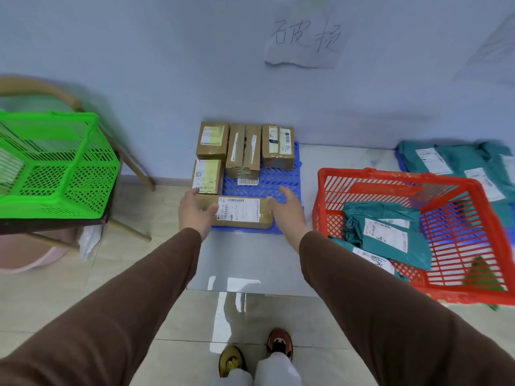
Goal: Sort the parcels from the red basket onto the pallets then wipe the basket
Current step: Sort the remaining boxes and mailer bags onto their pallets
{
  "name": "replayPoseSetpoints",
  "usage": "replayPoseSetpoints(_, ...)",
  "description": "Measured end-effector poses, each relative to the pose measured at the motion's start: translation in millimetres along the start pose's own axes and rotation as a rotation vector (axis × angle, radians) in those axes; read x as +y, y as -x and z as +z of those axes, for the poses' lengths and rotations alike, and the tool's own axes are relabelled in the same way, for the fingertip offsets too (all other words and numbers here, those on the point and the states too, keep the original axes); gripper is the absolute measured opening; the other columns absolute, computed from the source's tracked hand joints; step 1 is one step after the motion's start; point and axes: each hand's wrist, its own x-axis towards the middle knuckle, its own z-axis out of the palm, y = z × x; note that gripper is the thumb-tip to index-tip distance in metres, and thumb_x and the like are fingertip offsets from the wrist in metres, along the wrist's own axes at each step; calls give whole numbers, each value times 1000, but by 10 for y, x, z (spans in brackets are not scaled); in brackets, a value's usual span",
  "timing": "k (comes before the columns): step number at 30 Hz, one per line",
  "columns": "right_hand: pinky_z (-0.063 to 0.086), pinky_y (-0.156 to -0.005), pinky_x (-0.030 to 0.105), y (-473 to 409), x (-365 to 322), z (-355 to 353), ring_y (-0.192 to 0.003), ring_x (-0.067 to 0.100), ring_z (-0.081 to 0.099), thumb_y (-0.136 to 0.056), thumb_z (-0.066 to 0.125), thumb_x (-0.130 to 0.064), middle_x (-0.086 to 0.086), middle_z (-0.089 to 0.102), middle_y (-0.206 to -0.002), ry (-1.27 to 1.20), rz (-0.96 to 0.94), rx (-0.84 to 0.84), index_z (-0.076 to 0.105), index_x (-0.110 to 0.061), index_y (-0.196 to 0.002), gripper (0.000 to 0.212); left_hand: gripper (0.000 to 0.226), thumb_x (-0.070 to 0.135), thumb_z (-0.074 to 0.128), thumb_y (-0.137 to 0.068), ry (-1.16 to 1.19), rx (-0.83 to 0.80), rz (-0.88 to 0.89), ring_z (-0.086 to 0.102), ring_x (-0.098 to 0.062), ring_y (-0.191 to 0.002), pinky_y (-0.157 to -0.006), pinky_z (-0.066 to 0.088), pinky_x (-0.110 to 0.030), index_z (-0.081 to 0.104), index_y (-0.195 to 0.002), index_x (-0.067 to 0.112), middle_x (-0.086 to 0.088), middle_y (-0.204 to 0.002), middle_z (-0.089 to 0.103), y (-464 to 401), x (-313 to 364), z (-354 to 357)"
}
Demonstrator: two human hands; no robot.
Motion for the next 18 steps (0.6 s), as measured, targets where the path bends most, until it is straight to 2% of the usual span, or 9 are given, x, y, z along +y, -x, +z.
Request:
replayPoseSetpoints(4,33,-119,43,252,-285,-303,-147,17,34,-98,61,-36,-4,35,-160,28,-120,0,38,-26,-153,61,66,27,74,-88,-11,-47,79,43,-21,-137,-114,38,-40,42,-146,23,-1,-150,45,273,518,56)
replayPoseSetpoints(7,32,-118,35,400,-391,-548,-147,16,33,-97,63,-36,-3,37,-160,47,-186,19,39,-24,-153,62,61,24,73,-89,1,-91,152,46,-12,-125,-108,37,-29,44,-143,20,4,-140,50,456,845,147)
replayPoseSetpoints(8,31,-116,32,454,-407,-633,-146,15,33,-97,64,-35,-3,37,-159,49,-200,28,40,-23,-153,62,59,24,73,-89,15,-116,171,48,-11,-124,-109,37,-29,45,-141,20,6,-137,51,510,928,187)
replayPoseSetpoints(10,29,-112,27,544,-406,-798,-146,15,34,-97,65,-35,-3,38,-159,47,-215,59,41,-22,-152,62,61,24,74,-89,31,-157,205,48,-16,-131,-114,37,-36,45,-142,21,3,-143,51,621,1067,286)
replayPoseSetpoints(12,28,-110,26,627,-375,-972,-145,15,35,-96,65,-34,-3,40,-158,52,-225,97,41,-20,-152,62,62,23,73,-90,26,-184,229,43,-17,-137,-114,35,-34,44,-144,20,0,-149,47,757,1183,403)
replayPoseSetpoints(15,28,-109,26,716,-293,-1254,-144,16,37,-95,66,-34,-1,41,-157,59,-217,148,42,-20,-152,63,62,22,72,-91,46,-227,254,41,-17,-140,-108,32,-26,43,-146,18,-1,-152,44,980,1316,627)
replayPoseSetpoints(18,29,-118,34,775,-167,-1568,-144,18,37,-93,67,-34,1,42,-156,89,-201,195,43,-19,-151,64,62,23,72,-91,36,-270,270,41,-19,-140,-109,34,-28,43,-146,17,-4,-152,44,1203,1402,901)
